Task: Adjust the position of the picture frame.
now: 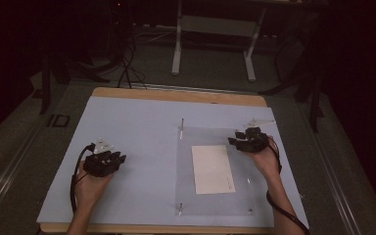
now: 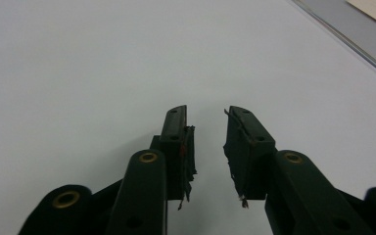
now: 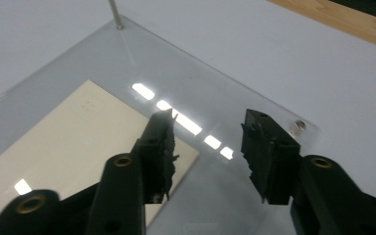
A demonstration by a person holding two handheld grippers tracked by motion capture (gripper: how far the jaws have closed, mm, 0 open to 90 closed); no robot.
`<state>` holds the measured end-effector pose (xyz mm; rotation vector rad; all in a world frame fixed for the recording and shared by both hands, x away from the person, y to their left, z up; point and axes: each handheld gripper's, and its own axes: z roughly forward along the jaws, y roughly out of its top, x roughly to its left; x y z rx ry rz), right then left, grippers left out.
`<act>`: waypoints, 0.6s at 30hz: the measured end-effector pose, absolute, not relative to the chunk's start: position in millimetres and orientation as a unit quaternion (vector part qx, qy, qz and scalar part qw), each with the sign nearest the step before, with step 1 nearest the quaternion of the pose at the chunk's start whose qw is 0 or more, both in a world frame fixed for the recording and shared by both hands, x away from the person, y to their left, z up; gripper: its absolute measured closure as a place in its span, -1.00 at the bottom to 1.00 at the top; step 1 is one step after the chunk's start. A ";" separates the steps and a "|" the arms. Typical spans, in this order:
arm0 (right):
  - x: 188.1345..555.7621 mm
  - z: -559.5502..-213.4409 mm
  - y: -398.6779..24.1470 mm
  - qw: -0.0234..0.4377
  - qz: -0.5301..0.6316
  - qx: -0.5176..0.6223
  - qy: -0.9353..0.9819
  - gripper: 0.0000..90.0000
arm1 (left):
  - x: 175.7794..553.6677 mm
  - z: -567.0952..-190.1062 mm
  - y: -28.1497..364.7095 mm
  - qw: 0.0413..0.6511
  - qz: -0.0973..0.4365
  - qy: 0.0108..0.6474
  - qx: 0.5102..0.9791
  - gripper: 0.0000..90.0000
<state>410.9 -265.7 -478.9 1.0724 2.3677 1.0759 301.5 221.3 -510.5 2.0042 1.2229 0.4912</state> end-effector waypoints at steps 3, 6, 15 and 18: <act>415.5 -478.3 -258.7 0.156 0.377 0.362 0.839 0.37 | 301.4 -511.0 219.3 0.374 0.174 0.455 0.790 0.55; 420.3 -478.6 -248.8 0.152 0.371 0.353 0.845 0.39 | 300.1 -509.9 215.7 0.374 0.169 0.440 0.799 0.52; 431.9 -475.9 -230.4 0.139 0.388 0.352 0.840 0.34 | 294.8 -505.9 203.0 0.379 0.151 0.407 0.817 0.52; 434.4 -475.0 -227.1 0.137 0.392 0.351 0.839 0.33 | 294.2 -504.9 201.5 0.383 0.145 0.408 0.816 0.52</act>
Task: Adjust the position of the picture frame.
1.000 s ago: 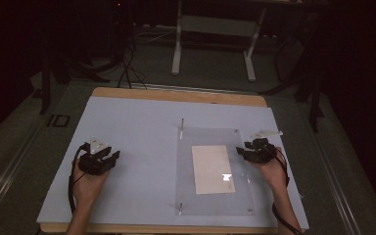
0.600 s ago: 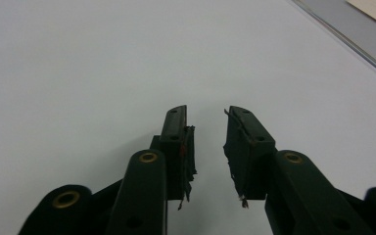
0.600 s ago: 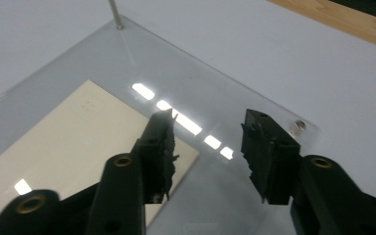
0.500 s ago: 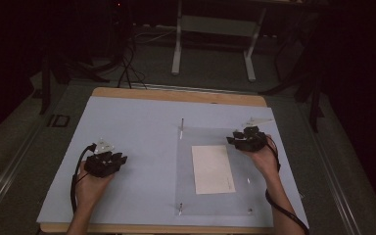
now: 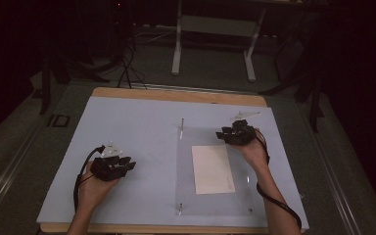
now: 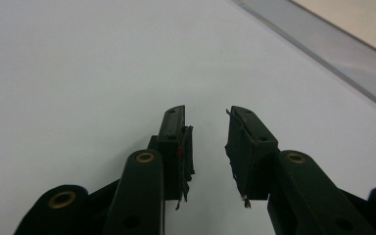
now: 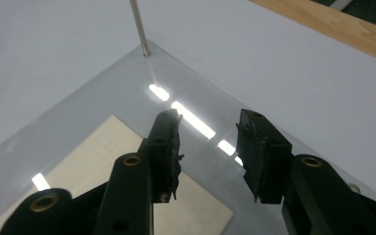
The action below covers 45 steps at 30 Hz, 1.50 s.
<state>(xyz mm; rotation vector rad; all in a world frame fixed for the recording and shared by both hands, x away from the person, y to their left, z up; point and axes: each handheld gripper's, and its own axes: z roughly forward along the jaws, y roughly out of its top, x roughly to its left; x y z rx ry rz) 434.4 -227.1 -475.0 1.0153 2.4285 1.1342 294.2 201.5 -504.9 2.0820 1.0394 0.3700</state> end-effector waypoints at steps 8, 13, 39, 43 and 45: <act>445.4 -474.6 -213.2 0.138 0.390 0.351 0.840 0.30 | 288.7 -500.3 189.0 0.379 0.142 0.394 0.825 0.43; 449.6 -474.7 -206.7 0.142 0.383 0.347 0.844 0.26 | 288.3 -505.8 181.6 0.379 0.139 0.380 0.832 0.41; 467.6 -478.7 -164.7 0.119 0.386 0.326 0.855 0.32 | 269.3 -504.5 140.4 0.391 0.108 0.315 0.858 0.29; 468.4 -480.1 -160.4 0.119 0.385 0.322 0.856 0.33 | 262.9 -506.3 130.8 0.390 0.103 0.300 0.865 0.29; 469.3 -481.7 -156.9 0.119 0.387 0.320 0.856 0.33 | 259.3 -507.2 125.7 0.393 0.099 0.290 0.867 0.28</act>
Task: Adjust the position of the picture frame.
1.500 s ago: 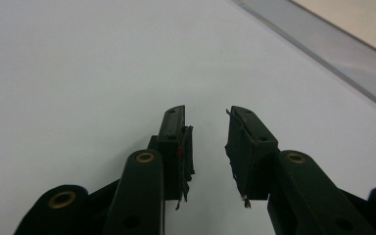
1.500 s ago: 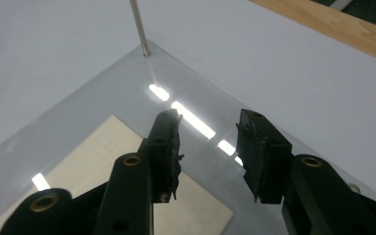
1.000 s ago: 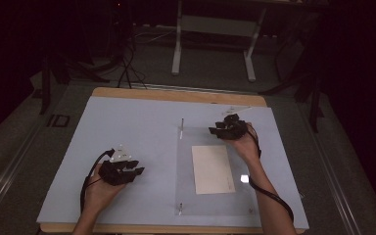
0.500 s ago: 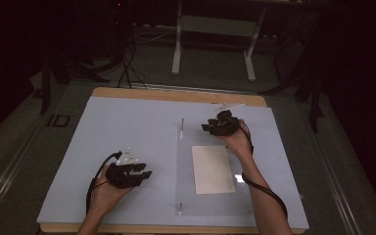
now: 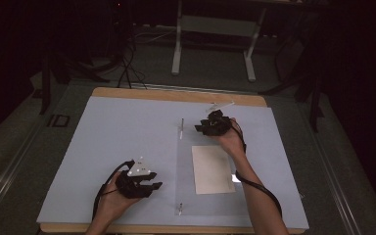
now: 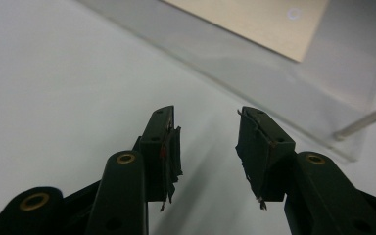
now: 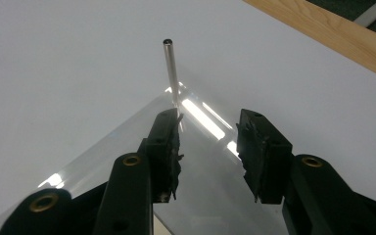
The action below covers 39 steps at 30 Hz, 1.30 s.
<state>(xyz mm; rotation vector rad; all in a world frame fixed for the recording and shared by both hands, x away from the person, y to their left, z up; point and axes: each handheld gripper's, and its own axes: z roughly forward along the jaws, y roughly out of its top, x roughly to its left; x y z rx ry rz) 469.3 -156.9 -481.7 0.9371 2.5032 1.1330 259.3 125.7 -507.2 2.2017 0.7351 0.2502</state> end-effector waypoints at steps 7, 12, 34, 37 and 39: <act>471.2 -483.4 -148.7 0.117 0.387 0.319 0.857 0.33 | 244.9 -509.7 110.9 0.395 0.087 0.260 0.877 0.27; 472.7 -482.4 -141.1 0.114 0.394 0.317 0.855 0.35 | 233.5 -509.2 99.8 0.395 0.078 0.237 0.884 0.29; 489.4 -499.5 -94.9 0.129 0.374 0.312 0.864 0.89 | 217.3 -518.6 67.8 0.400 0.052 0.193 0.895 0.33; 489.3 -500.1 -94.5 0.131 0.376 0.312 0.863 0.89 | 216.5 -521.3 59.8 0.398 0.054 0.198 0.894 0.39; 489.2 -500.3 -94.7 0.132 0.376 0.311 0.863 0.89 | 215.4 -523.2 54.2 0.395 0.058 0.199 0.895 0.46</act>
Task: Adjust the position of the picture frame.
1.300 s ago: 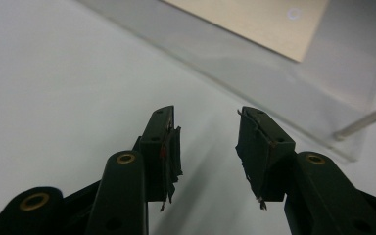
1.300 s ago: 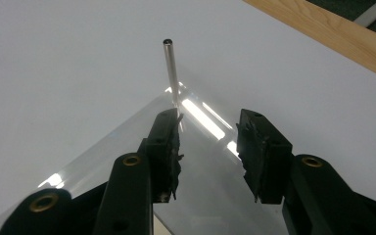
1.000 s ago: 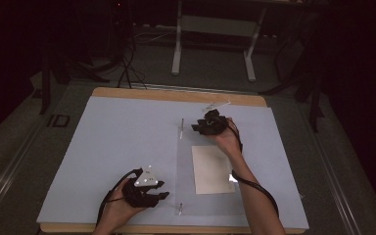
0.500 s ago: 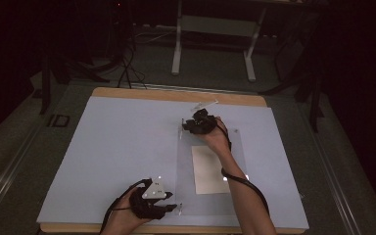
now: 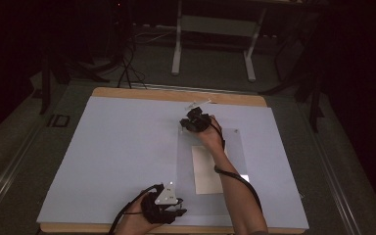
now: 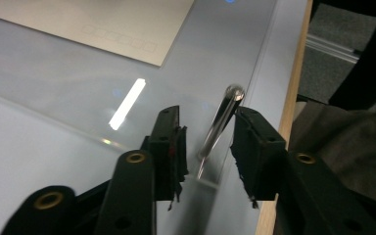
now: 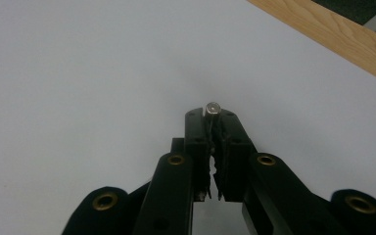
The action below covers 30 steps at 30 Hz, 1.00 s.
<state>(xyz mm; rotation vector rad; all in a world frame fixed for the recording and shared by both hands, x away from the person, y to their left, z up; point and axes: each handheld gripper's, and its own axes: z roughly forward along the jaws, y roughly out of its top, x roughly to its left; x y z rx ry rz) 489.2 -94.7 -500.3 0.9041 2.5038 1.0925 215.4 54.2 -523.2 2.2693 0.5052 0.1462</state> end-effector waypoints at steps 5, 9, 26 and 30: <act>490.3 -501.6 -95.0 0.133 0.381 0.305 0.863 0.85 | 213.0 -528.7 44.0 0.385 0.082 0.209 0.895 0.81; 493.6 -509.0 -91.5 0.136 0.375 0.303 0.866 0.76 | 210.3 -528.6 42.8 0.382 0.094 0.210 0.895 0.85; 492.9 -520.8 -76.6 0.163 0.351 0.323 0.864 0.89 | 206.1 -527.4 44.5 0.403 0.116 0.233 0.877 0.88; 493.5 -512.6 -77.4 0.173 0.348 0.327 0.861 0.87 | 206.5 -520.4 52.7 0.420 0.124 0.240 0.866 0.88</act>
